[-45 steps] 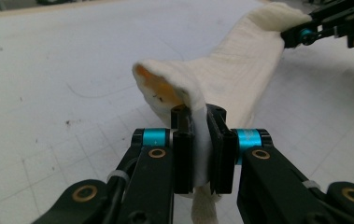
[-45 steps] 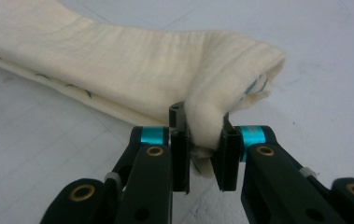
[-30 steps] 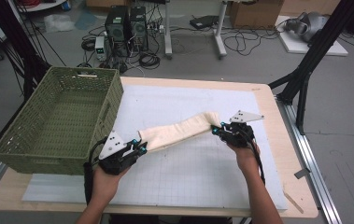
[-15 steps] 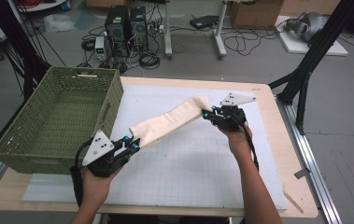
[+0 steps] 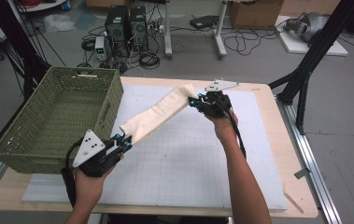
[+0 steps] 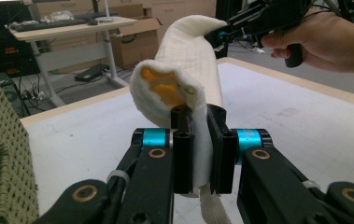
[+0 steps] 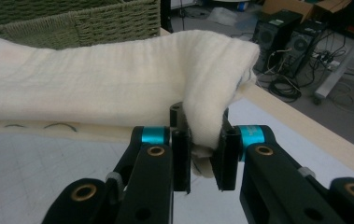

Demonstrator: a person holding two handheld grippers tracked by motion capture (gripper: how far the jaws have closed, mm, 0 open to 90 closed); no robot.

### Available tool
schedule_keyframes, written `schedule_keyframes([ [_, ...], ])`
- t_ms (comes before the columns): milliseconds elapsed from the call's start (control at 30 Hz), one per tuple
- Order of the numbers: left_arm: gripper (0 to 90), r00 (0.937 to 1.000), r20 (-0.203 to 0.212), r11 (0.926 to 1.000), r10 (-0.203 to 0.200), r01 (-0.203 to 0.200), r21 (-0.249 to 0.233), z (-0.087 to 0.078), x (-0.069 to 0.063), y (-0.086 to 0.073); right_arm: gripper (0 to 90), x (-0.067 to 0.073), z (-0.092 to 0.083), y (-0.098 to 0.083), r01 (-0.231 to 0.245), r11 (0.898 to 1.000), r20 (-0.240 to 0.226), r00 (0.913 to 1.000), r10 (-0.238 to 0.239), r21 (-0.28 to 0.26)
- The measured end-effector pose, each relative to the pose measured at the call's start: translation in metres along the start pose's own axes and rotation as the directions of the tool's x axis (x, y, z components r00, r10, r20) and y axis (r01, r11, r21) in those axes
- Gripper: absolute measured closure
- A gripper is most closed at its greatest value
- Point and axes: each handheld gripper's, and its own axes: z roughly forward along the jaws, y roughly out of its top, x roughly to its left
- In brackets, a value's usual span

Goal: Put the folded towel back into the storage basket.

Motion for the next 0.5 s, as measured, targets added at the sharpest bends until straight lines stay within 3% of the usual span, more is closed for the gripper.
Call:
schedule_keyframes([
  [300, 81.8, 0.9992, -0.04, 0.9987, 0.003, -0.005, -0.051, -0.016, 0.006, 0.012, 80.3, 0.006, 0.029, 0.039, 0.048, 0.999, -0.027, 0.9985, -0.048, -0.018],
  [500, 81.8, 0.997, -0.075, 0.9973, -0.02, 0.015, -0.072, -0.029, 0.017, 0.014, 80.3, 0.017, 0.05, 0.063, 0.082, 0.996, -0.049, 0.9954, -0.083, -0.017],
])
